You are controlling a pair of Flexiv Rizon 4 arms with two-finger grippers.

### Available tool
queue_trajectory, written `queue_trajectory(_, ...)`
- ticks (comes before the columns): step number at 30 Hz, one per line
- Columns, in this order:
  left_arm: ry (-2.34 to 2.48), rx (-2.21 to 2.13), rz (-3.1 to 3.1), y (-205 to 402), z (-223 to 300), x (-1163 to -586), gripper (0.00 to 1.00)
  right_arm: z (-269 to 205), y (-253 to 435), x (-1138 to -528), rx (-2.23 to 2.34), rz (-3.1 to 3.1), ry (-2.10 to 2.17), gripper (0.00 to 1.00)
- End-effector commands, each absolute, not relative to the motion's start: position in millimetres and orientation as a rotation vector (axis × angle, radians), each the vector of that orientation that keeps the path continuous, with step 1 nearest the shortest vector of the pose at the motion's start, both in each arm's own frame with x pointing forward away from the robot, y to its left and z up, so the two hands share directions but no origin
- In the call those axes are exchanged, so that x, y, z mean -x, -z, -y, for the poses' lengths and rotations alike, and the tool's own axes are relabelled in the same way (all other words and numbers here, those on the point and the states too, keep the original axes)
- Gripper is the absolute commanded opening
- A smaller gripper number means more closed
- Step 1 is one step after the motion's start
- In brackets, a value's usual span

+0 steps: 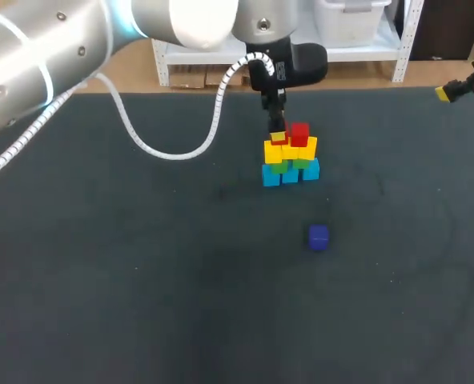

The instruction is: Place the blue cubes, place green cubes on the blue cubes, place the yellow cubes on the green cubes, then place the red cubes on the yellow cubes, and place purple cube on the red cubes.

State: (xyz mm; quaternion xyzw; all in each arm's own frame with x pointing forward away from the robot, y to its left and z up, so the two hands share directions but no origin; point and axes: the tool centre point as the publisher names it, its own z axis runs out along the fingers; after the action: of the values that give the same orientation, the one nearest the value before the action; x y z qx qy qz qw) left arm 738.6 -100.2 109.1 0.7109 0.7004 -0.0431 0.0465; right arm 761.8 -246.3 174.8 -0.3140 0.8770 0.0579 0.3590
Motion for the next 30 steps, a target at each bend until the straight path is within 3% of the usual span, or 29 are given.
queue_trajectory(1,0.116,-2.179,-2.149,-105.0,105.3,-748.8,0.0,245.5,-174.8,-760.2,0.806,-2.262,-0.142,1.0)
queue_trajectory(30,0.125,-2.145,-2.221,-96.1,108.0,-749.2,0.0,245.5,-174.8,-760.2,0.806,-2.262,-0.142,1.0)
